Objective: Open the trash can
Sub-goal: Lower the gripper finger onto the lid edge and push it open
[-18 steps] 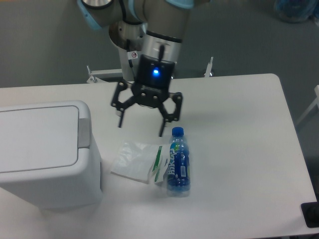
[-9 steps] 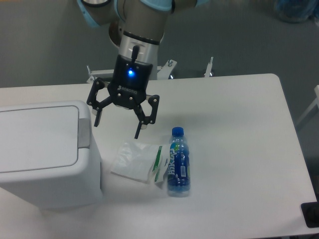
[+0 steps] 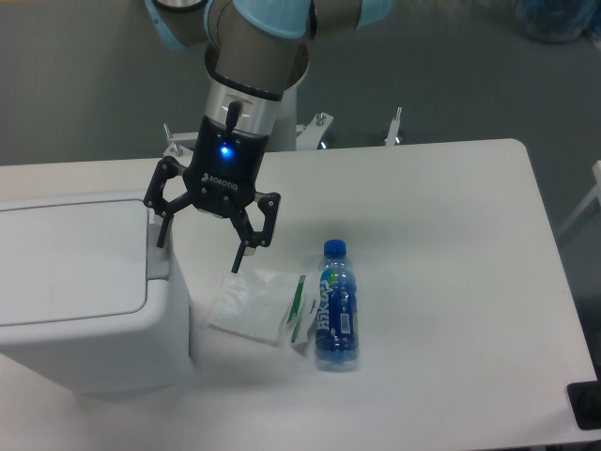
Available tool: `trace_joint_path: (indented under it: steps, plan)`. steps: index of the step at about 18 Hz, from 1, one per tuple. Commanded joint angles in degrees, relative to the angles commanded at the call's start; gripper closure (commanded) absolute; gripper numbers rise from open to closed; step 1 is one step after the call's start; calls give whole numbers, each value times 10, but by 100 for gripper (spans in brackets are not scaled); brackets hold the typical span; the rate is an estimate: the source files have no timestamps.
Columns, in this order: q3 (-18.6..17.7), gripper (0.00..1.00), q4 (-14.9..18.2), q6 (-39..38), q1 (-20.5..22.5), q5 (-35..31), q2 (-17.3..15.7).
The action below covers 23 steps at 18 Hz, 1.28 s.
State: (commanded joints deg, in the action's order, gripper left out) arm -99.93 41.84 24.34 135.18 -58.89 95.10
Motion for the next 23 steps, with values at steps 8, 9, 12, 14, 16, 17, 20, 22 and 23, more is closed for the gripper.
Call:
trace_joint_path:
  steps: [8, 9, 12, 14, 16, 17, 20, 22, 23]
  plan:
    - [-1, 0, -1, 0, -4, 0, 4]
    - [-2, 0, 0, 0, -4, 0, 4]
    - [-2, 0, 0, 0, -4, 0, 4]
    - [-2, 0, 0, 1, -4, -1, 4]
    - [-3, 0, 0, 1, -4, -1, 4]
    - [-4, 0, 0, 1, -4, -1, 4]
    - [-4, 0, -1, 1, -4, -2, 7]
    - [-4, 0, -1, 2, -4, -2, 10]
    - [-4, 0, -1, 2, -4, -2, 11]
